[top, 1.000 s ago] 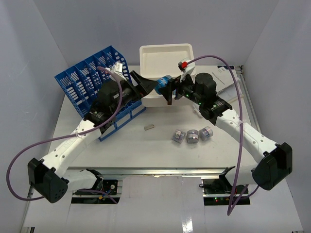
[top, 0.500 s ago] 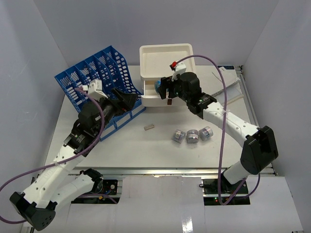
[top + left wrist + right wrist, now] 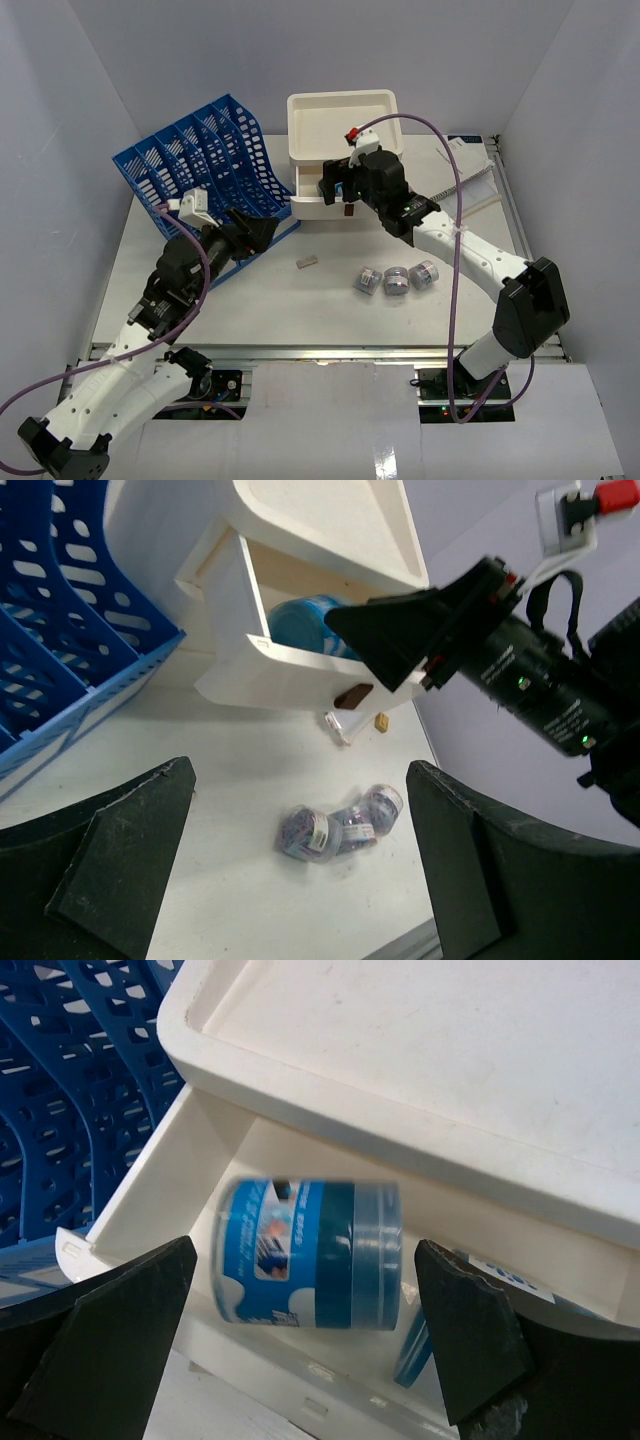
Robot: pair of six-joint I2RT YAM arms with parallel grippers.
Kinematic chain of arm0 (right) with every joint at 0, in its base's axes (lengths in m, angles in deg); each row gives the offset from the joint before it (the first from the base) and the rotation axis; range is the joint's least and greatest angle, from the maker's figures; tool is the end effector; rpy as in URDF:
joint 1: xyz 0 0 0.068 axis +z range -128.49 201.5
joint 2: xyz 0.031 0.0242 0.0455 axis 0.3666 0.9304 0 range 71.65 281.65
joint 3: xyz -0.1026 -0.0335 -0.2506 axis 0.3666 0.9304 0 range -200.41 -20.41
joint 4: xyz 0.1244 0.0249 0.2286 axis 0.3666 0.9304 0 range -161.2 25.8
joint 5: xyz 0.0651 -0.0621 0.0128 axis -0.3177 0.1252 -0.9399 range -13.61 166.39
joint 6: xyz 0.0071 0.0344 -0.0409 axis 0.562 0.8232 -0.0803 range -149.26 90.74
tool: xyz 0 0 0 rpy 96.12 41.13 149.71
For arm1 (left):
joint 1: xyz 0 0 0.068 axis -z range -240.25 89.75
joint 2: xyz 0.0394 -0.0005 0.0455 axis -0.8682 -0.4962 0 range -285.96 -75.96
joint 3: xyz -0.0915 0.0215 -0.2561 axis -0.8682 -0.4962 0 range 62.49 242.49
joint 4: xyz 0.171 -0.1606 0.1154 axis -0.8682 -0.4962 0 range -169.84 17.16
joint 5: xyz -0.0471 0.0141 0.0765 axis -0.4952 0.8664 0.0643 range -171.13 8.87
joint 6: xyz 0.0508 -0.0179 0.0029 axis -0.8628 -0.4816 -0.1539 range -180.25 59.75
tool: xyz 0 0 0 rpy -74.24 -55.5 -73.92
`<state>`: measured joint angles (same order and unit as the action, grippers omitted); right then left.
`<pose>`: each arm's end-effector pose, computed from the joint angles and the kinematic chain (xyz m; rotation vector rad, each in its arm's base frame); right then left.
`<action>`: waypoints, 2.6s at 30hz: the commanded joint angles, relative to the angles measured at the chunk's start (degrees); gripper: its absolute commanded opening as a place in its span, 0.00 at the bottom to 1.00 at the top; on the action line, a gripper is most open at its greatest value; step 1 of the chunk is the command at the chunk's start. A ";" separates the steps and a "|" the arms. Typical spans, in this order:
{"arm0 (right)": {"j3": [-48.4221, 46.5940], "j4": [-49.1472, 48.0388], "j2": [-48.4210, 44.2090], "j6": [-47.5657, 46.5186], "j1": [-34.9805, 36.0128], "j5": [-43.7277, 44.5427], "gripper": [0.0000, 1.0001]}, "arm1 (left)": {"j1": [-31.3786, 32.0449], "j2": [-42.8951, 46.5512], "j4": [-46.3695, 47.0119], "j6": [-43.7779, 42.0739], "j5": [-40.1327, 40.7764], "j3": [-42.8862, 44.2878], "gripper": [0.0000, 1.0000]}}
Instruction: Organize the desk
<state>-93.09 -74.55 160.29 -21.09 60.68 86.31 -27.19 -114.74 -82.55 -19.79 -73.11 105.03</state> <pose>0.2924 0.2304 0.3440 -0.3615 1.7724 0.4369 0.1398 -0.0850 0.3434 -0.2222 1.7314 -0.8418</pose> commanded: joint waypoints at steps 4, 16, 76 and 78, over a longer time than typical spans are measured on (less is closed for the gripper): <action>-3.81 -2.58 -3.64 -4.18 0.20 -3.96 0.90 | -0.10 0.68 9.27 1.42 -11.97 -6.64 0.98; -11.39 18.88 -6.93 -47.00 -3.34 -36.77 0.94 | 0.27 -16.88 20.77 4.55 -24.40 -7.11 0.65; -35.86 35.86 20.79 -54.57 -14.83 -49.22 0.20 | 1.12 -59.67 44.22 -0.32 -16.38 17.77 0.47; -35.95 35.38 19.91 -54.06 -14.79 -49.36 0.29 | 1.09 -59.50 44.68 -0.34 -16.61 17.43 0.47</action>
<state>-126.86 -41.09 180.81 -75.02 45.73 37.97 -26.11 -174.94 -41.26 -20.20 -91.79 120.42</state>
